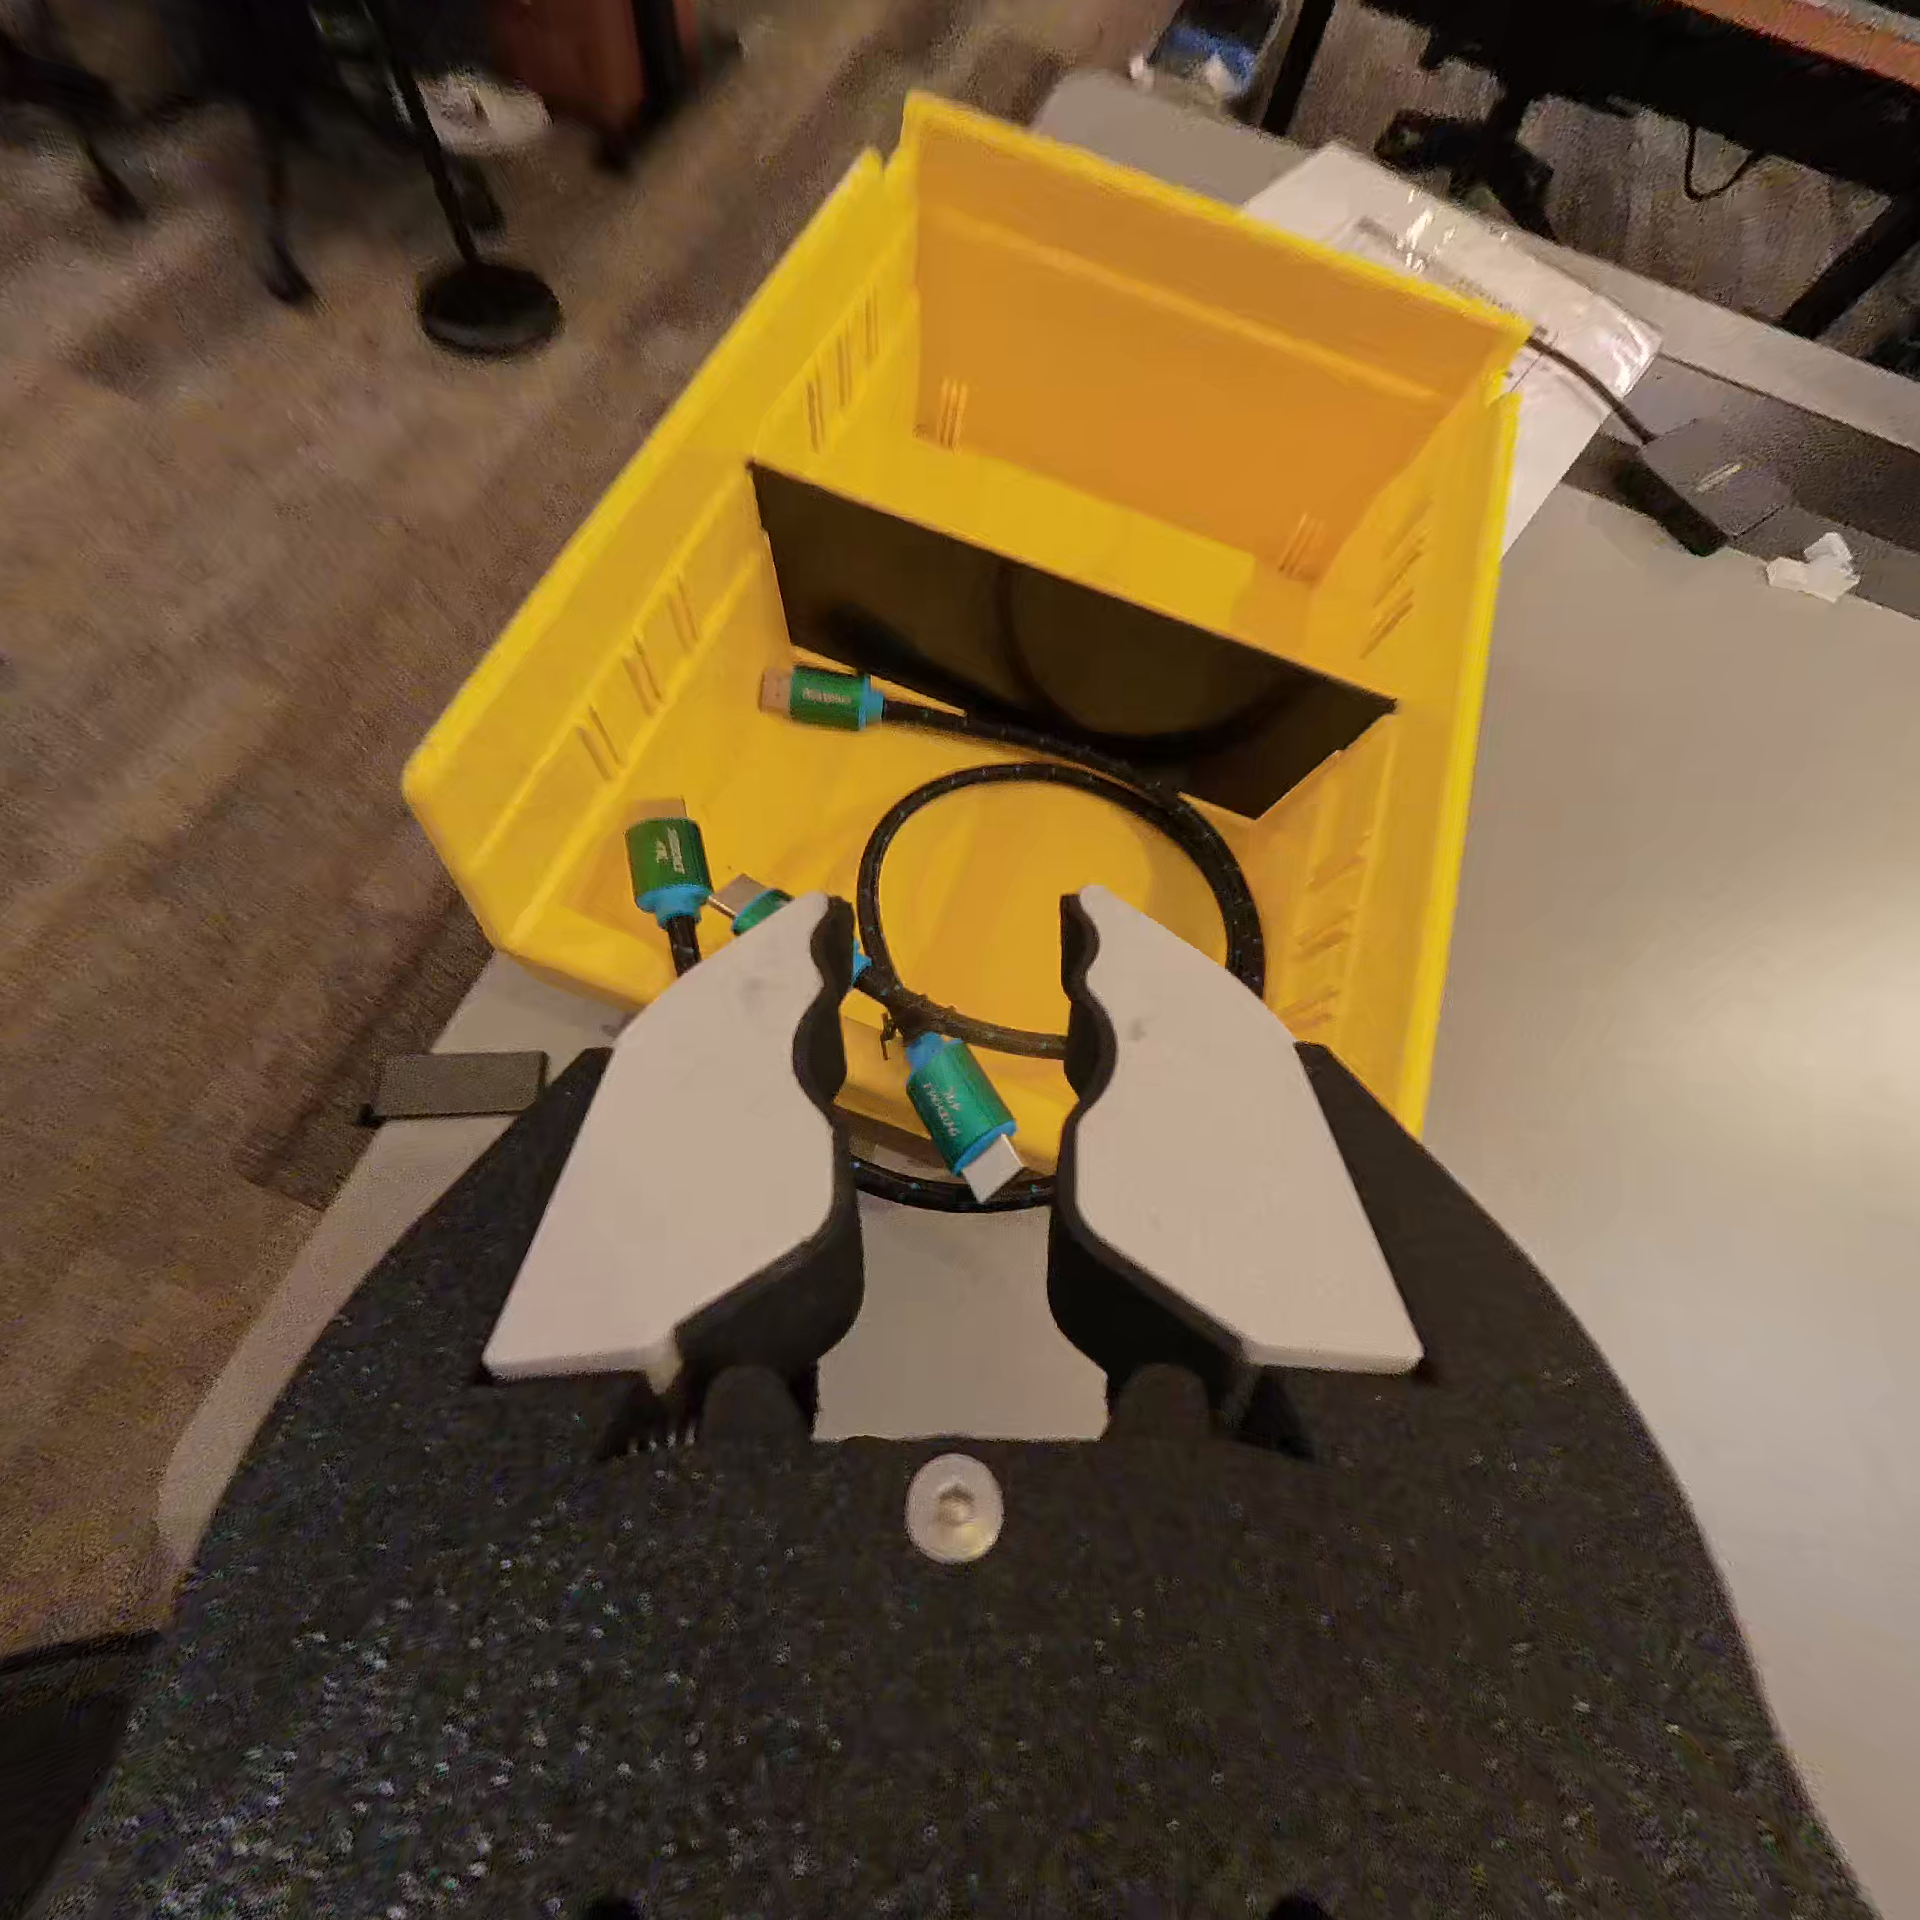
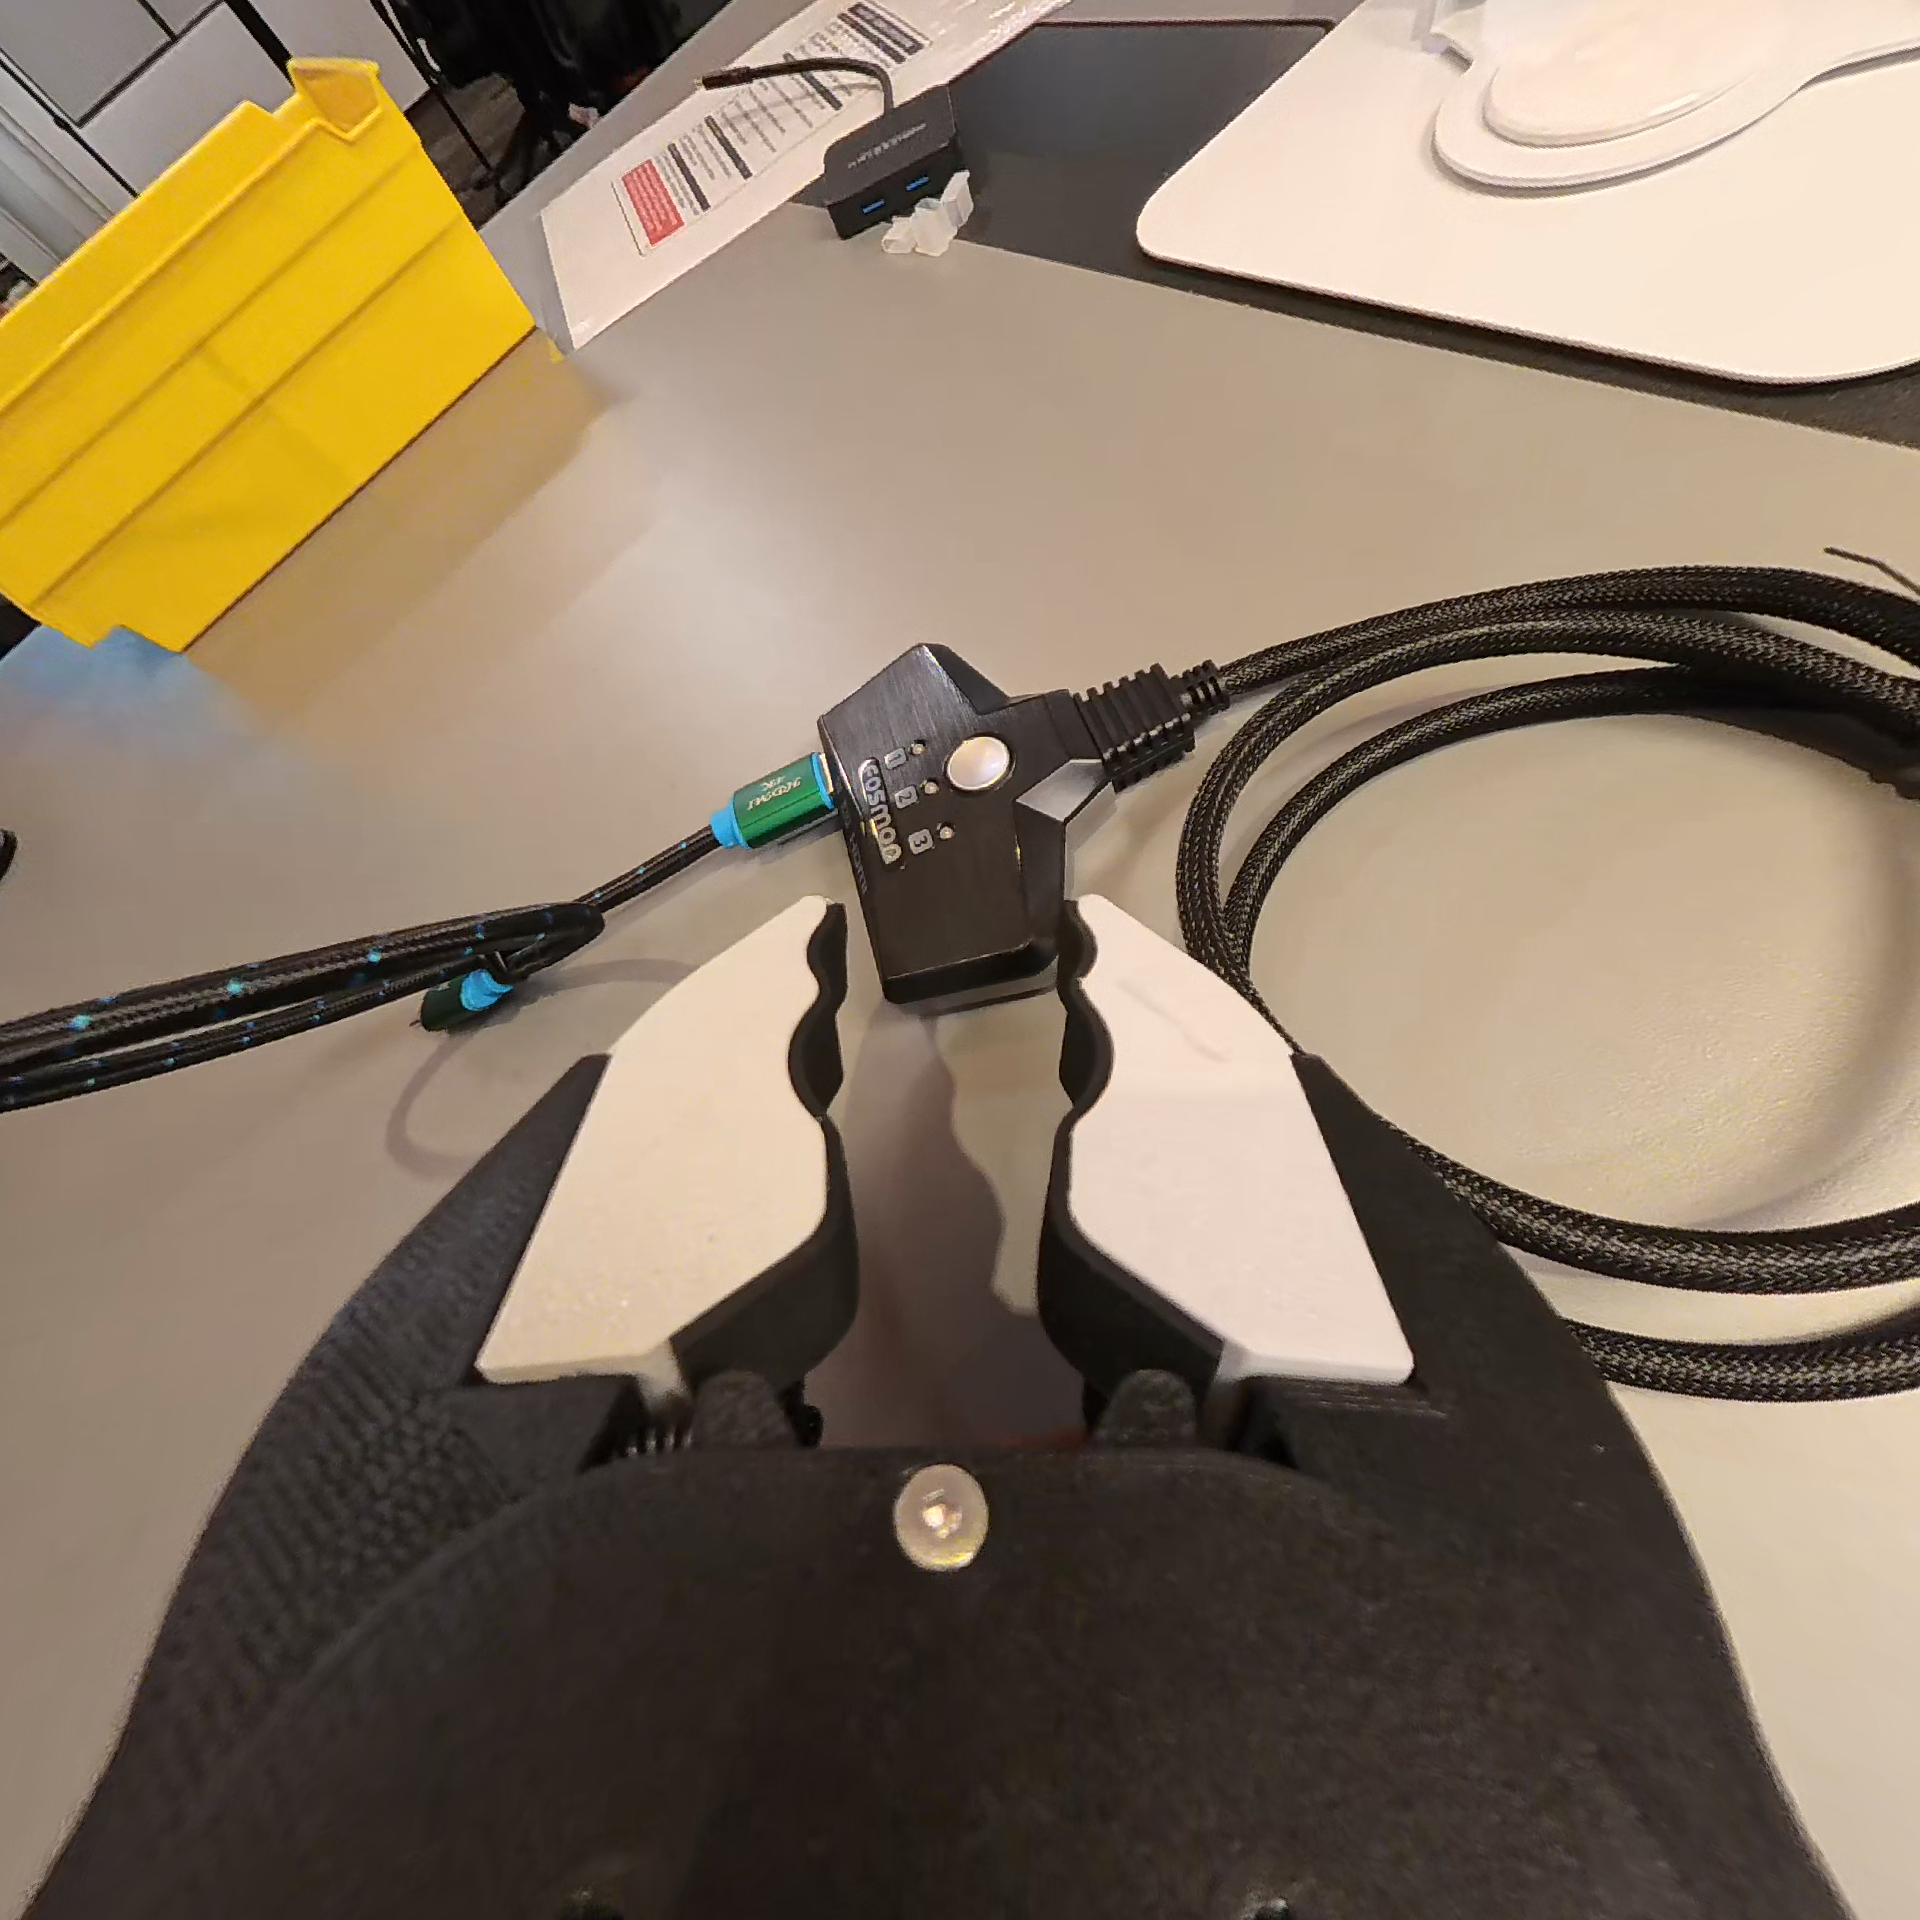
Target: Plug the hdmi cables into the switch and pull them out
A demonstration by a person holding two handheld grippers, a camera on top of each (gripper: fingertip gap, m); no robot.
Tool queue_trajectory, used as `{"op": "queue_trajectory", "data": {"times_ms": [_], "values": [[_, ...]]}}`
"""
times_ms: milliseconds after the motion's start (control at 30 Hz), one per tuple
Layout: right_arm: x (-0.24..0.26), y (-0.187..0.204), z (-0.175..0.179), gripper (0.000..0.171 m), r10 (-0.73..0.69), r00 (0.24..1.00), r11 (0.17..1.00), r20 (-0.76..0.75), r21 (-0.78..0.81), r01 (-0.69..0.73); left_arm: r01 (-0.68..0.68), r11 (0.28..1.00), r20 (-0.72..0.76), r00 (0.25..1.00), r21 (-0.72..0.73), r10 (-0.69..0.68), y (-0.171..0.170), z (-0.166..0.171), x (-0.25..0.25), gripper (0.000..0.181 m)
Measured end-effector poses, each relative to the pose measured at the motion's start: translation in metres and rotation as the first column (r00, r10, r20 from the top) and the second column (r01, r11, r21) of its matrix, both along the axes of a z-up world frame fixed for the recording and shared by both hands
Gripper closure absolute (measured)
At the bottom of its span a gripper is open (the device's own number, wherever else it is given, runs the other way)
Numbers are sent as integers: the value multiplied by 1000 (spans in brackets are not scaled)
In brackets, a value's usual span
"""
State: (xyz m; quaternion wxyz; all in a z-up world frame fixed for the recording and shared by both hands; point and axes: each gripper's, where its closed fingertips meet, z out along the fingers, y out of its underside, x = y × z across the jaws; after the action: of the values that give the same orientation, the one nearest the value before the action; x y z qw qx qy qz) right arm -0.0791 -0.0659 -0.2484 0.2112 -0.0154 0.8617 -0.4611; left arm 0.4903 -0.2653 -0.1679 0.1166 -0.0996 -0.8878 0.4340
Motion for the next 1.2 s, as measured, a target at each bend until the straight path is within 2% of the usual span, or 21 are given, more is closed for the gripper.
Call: {"op": "queue_trajectory", "data": {"times_ms": [100,167,400,467,533,633,733,867,933,1067,1200], "values": [[1,0,0,132,2,1000,1000,-8,0,-2,55,994,61,996,96,-61,-2,-25,4,142],[1,0,0,132,2,1000,1000,-10,-4,-2,127,988,101,986,86,-135,3,-27,-2,142],[2,0,-1,132,19,1000,1000,19,8,-19,238,961,159,953,142,-259,26,-31,-8,141],[2,0,-1,132,24,999,1000,25,11,-24,201,964,211,949,171,-236,27,-38,1,141],[3,0,-1,132,25,999,1000,25,10,-25,89,983,223,967,160,-124,23,-39,18,141],[3,0,-1,132,27,999,1000,20,9,-27,-39,991,128,991,125,22,16,-40,37,141],[4,1,-1,132,30,999,999,15,9,-30,-101,984,-2,995,147,103,15,-52,46,141],[5,1,-1,132,35,999,999,14,11,-35,-57,982,-291,951,179,108,13,-62,35,141],[5,1,-1,132,34,999,999,12,10,-35,-27,983,-377,921,183,95,14,-64,29,148],[5,1,-1,132,32,999,999,8,6,-32,-51,991,-400,912,122,96,12,-54,35,170],[5,1,-1,132,32,999,999,7,6,-32,-63,998,-417,907,4,59,12,-16,33,172]]}}
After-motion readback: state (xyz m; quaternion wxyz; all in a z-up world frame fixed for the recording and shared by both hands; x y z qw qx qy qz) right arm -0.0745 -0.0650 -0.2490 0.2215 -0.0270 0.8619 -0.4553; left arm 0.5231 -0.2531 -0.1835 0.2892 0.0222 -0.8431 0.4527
